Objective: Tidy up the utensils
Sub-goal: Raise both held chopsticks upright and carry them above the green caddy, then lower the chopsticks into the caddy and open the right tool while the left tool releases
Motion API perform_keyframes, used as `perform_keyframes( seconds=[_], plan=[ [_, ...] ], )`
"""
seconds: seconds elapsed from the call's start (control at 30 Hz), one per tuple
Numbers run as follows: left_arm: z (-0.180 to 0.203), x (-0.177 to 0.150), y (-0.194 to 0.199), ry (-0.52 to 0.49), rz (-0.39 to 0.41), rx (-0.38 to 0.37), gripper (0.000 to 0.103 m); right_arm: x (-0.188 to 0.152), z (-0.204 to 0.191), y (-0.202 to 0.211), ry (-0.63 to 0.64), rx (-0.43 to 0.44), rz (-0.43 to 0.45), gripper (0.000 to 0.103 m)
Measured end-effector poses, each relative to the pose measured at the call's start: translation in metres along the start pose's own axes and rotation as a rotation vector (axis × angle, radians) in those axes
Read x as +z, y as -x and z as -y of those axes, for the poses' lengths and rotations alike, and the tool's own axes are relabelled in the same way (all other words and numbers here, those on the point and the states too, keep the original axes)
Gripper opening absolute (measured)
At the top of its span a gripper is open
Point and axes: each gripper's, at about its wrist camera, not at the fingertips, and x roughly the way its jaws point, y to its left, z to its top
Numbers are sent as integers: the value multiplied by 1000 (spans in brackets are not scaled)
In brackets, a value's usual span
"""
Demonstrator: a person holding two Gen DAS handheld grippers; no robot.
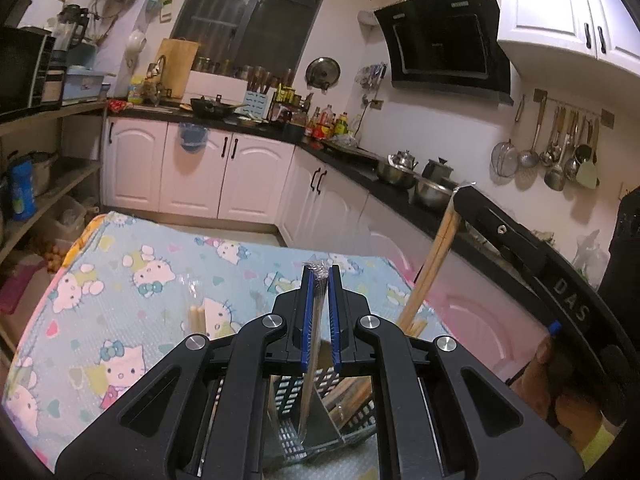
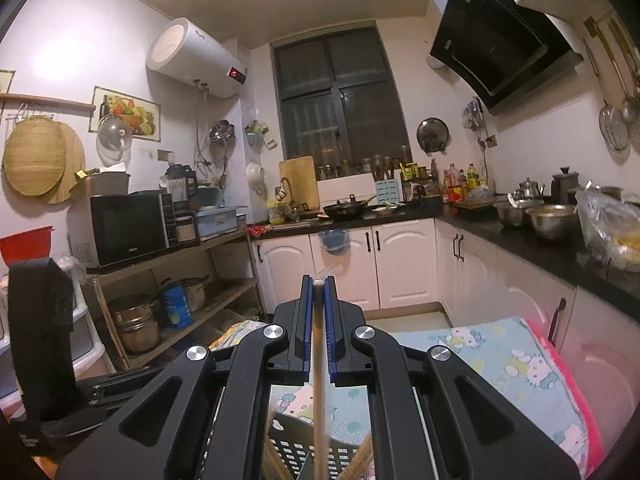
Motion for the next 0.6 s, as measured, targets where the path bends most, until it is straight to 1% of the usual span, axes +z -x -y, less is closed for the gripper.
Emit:
perform_keyframes(
  seconds=[0.3,0.6],
  plan=[
    [-7,-15,-10,-8,-36,27,2,-24,7,-15,-26,-13,-43,6],
    [-9,-30,-14,-31,-60,52,2,-42,5,-24,-12,-45,-115,6]
  ],
)
